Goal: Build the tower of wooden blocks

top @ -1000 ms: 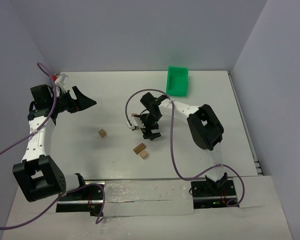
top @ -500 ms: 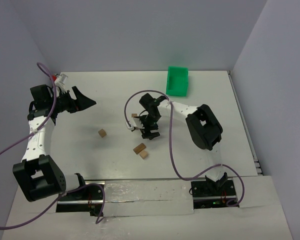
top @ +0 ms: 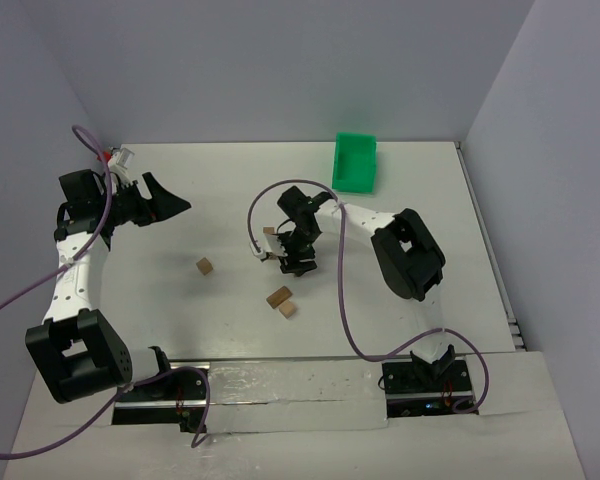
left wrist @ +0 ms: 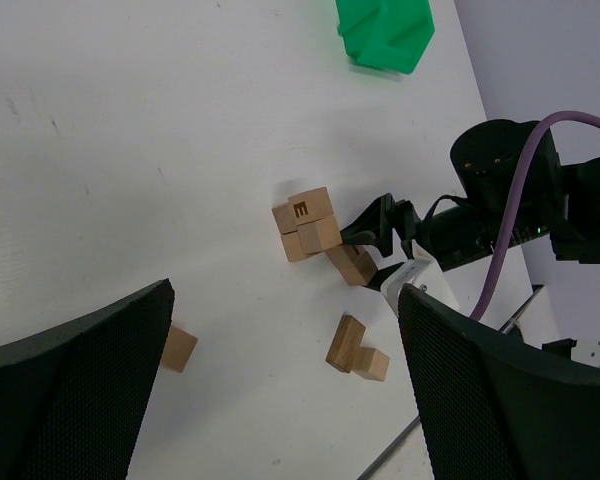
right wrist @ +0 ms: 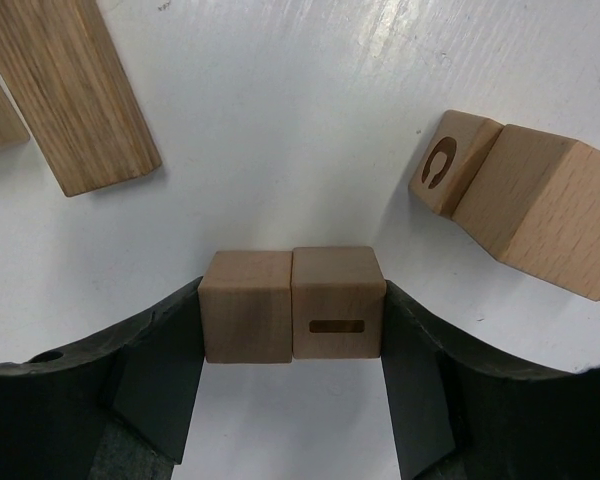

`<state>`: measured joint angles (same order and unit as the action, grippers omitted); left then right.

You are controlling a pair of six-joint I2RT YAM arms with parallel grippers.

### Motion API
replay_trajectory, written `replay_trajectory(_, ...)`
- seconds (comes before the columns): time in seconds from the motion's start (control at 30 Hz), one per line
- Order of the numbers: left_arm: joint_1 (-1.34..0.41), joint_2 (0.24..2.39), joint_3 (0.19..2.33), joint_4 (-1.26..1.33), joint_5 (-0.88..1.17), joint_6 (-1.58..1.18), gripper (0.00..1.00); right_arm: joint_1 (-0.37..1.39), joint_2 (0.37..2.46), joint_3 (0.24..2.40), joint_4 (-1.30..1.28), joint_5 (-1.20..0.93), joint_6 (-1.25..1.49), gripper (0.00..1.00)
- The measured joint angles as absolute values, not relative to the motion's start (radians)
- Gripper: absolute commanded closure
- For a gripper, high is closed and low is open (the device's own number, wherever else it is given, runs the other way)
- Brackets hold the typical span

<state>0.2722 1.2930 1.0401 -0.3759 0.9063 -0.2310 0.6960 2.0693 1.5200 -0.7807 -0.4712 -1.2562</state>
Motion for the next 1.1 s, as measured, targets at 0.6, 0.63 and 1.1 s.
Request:
replay_trajectory(0.6, 0.272, 1.247, 1.04, -0.375, 0.876, -0.213, 0.01, 0.63, 2.033, 1.917, -0.99, -0.455, -0.87, 0.96)
replay_trajectory(0.63, 0.272, 1.245, 1.04, -0.375, 0.875, -0.209, 0.01, 0.63, 2.04, 1.963, -1.009, -0.454, -0.851, 0.96)
replay_trajectory(1.1, 0.276, 1.25, 1.084, -0.39, 0.874, -0.181, 0.01, 0.67, 2.22, 2.168, -1.071, -0.377, -0.789, 0.96)
